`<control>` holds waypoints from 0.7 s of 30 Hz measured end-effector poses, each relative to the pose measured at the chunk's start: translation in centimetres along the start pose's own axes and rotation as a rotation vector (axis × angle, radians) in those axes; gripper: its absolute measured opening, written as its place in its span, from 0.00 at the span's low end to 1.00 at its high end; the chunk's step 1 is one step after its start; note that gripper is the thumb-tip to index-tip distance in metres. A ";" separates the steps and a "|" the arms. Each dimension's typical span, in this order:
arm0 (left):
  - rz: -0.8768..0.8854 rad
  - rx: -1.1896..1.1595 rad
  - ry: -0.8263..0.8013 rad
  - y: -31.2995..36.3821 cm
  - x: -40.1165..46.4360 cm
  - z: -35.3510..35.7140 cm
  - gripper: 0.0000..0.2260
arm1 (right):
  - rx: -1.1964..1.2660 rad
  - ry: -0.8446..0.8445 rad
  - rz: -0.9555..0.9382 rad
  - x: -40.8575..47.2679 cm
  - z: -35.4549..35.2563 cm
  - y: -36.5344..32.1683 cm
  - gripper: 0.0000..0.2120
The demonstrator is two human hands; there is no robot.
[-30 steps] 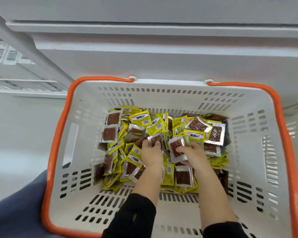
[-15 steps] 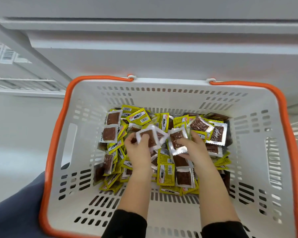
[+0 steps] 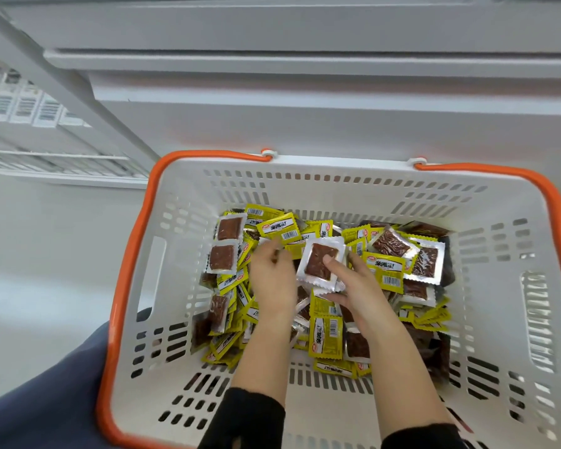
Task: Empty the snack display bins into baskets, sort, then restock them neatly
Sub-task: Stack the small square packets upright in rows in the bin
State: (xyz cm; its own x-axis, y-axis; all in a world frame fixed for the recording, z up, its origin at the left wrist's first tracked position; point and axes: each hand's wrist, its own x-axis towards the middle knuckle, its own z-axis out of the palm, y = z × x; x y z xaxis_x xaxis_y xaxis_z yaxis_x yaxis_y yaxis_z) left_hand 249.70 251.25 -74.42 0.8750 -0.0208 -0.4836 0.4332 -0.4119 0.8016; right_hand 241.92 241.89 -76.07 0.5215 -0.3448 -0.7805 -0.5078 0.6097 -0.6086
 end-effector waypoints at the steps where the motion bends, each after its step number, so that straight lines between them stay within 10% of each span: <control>1: 0.127 0.155 0.141 -0.4 1.0 -1.0 0.16 | 0.007 0.023 0.018 0.1 0.1 0.0 0.24; 6: 0.442 0.506 0.424 -1.4 4.8 -4.2 0.22 | -0.055 0.074 0.052 0.5 0.5 0.6 0.25; 21: 0.384 0.857 0.299 -0.2 7.4 -4.6 0.23 | -0.026 0.116 0.000 0.5 0.6 0.4 0.15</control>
State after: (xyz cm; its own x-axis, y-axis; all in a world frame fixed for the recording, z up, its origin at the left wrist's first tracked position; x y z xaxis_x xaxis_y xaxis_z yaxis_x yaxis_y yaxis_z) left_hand 257.07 255.38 -76.49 0.9932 -0.1092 -0.0402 -0.0921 -0.9487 0.3026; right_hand 242.39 242.40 -76.67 0.4392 -0.4264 -0.7908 -0.5263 0.5913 -0.6111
